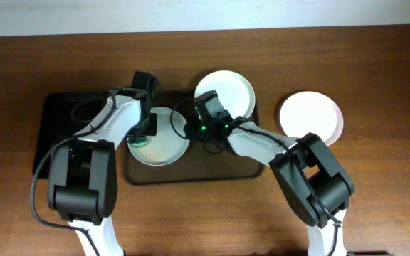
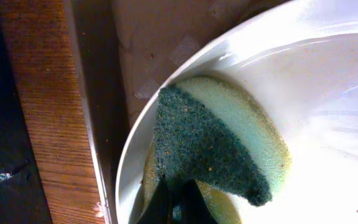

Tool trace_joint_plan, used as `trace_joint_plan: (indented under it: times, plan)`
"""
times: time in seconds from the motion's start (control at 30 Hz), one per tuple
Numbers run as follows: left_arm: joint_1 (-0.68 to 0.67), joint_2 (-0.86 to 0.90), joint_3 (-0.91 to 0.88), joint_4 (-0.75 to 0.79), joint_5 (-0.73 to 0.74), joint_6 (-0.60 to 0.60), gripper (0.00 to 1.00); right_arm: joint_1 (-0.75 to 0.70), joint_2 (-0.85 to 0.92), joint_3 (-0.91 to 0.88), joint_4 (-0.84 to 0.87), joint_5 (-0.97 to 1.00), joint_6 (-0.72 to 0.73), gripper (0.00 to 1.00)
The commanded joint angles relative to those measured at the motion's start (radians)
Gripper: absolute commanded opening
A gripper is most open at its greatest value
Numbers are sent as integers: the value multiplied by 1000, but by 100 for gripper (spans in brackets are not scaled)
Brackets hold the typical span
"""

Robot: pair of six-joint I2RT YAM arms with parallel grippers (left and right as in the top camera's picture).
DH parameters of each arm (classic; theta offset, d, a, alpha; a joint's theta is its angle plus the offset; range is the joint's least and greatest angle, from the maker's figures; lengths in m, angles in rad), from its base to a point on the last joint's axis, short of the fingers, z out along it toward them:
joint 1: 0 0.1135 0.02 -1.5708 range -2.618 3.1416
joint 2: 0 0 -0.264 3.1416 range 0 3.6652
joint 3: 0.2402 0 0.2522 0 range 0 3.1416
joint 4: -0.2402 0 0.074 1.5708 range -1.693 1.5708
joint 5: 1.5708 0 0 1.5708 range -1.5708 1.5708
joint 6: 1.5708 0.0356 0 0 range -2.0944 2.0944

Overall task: Clean dirty plates on tray and stack at the side
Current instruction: 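Scrub pale blue plate with sponge in left gripper while right holds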

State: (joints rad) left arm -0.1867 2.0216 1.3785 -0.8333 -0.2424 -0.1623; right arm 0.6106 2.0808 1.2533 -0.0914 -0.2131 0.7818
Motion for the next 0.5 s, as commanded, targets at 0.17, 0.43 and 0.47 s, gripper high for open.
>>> trace_joint_plan:
  times: [0.17, 0.43, 0.47]
  plan:
    - [2, 28, -3, -6, 98, -9, 1, 39, 58, 4, -113, 17, 77, 4]
    - [15, 27, 100, -109, 260, 74, 1, 9, 58, 110, -348, 32, 42, 4]
    - [22, 27, 122, -107, 180, 74, 1, 9, 58, 109, -351, 34, 42, 4]
